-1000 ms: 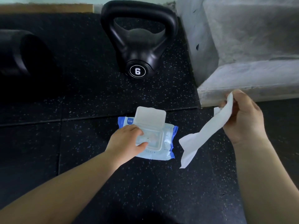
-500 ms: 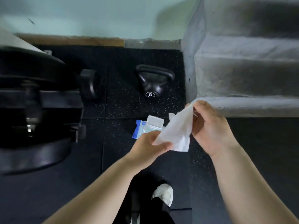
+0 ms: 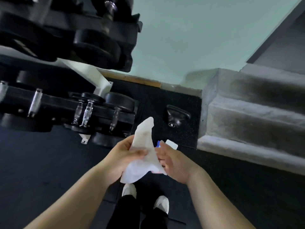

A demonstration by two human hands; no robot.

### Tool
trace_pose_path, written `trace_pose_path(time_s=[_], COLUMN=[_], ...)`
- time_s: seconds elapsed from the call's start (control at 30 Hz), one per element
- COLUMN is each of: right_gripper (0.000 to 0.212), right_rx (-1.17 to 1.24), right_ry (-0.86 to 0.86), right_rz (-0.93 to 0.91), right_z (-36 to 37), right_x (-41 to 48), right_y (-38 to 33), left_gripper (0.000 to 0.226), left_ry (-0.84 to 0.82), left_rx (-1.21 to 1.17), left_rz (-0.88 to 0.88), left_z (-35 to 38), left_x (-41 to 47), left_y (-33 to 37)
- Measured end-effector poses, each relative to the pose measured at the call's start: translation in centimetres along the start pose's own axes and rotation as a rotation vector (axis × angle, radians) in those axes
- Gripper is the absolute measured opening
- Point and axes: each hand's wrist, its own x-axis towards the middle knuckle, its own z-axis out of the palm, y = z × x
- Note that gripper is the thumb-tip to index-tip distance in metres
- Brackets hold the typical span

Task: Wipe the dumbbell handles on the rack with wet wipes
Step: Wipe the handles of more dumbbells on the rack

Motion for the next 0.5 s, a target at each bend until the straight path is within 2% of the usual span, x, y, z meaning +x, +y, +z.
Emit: trace_pose_path(time_s=[0.03,0.1,0.17,0.2,0.23,0.37,0.4,0.47,0.5], right_gripper=[0.057,0.054,0.032,0.018,0.012,0.019,0.018,0.016,0.016], right_rx=[0.026,0.113,0.179,0.199,0.218,0.17,0.123,0.022,-0.028], right_ry=[-0.046,-0.103,-0.068,-0.02,0.021,0.032,0.023,-0.008,-0.021], right_rz=[0.053,0.064,0.003,-0.035,-0.075,-0.206,-0.222,-0.222,-0.212], right_z=[1.0,2.7,4.1,4.7,5.2,8.1,8.9,11.0,12.2], right_x=[-0.2,-0.2,0.0,0.1,0.1,0.5,0.8,1.8,2.4], right_y=[0.0,-0.2,-0.6,-0.9,-1.2,-2.7,-3.0,-3.6,-3.8], left_gripper=[0.04,0.055,0.069,0.072,0.072,0.076,0.067,0.033,0.026], left_ry=[0.017,0.072,0.121,0.154,0.203,0.365,0.396,0.51,0.576], left_rx=[-0.017,-0.05,-0.078,-0.094,-0.115,-0.251,-0.284,-0.314,-0.321], left_rz=[0.022,0.079,0.152,0.183,0.2,0.203,0.205,0.2,0.19], left_z=[-0.2,-0.7,-1.5,-1.9,-2.5,-5.3,-6.1,-7.9,-9.0], left_x=[-1.2,-3.4,-5.3,-6.2,-7.1,-9.8,-10.3,-11.1,-11.5], left_y=[0.1,0.5,0.6,0.7,0.9,0.8,0.8,0.9,1.0])
